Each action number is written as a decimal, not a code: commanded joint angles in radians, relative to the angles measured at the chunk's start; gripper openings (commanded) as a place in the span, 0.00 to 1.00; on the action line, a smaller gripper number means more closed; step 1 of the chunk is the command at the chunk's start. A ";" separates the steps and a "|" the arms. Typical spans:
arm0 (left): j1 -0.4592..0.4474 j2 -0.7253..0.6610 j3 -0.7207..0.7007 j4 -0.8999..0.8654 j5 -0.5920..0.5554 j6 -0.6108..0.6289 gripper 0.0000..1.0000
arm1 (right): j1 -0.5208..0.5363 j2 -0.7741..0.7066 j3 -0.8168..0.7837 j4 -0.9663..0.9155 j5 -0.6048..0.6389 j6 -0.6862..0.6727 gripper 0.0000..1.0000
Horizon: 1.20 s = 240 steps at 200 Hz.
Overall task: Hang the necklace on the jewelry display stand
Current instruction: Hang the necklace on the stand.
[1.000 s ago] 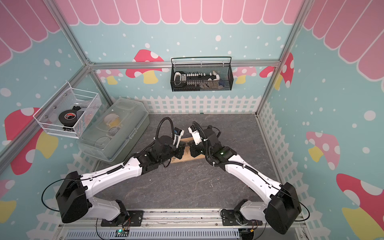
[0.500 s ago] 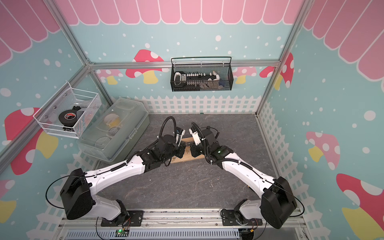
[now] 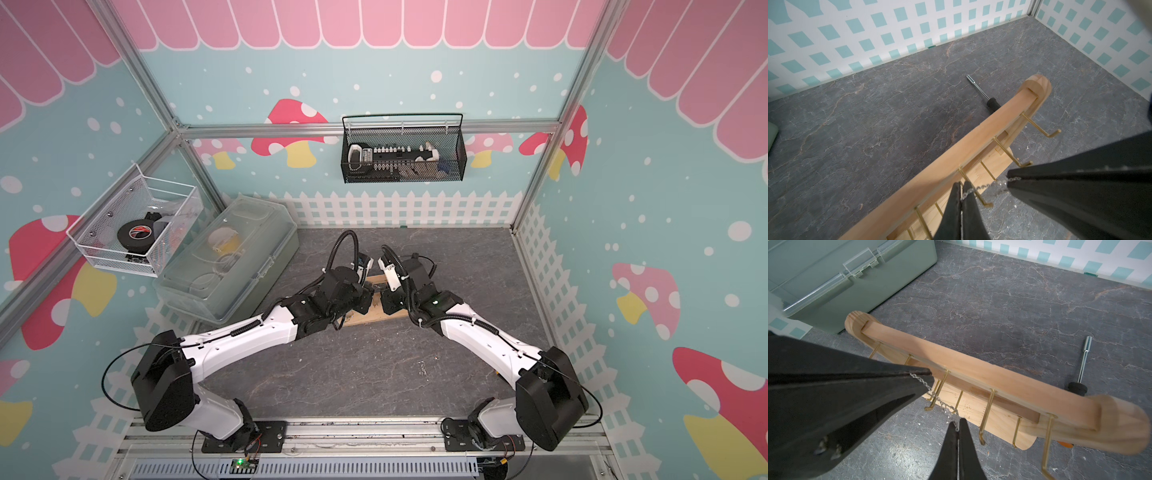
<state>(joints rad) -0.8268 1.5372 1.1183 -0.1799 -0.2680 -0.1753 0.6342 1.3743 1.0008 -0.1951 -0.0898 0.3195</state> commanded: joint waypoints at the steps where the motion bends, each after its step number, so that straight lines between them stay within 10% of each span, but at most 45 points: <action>1: -0.002 0.009 0.026 -0.033 -0.019 0.015 0.00 | -0.004 0.004 -0.020 0.016 -0.005 0.009 0.01; 240: -0.003 -0.067 0.015 -0.088 0.082 0.002 0.00 | -0.005 -0.039 -0.029 0.001 -0.060 0.031 0.01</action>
<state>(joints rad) -0.8272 1.4792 1.1191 -0.2539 -0.1654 -0.1799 0.6334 1.3327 0.9817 -0.2020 -0.1440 0.3382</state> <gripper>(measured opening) 0.051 0.047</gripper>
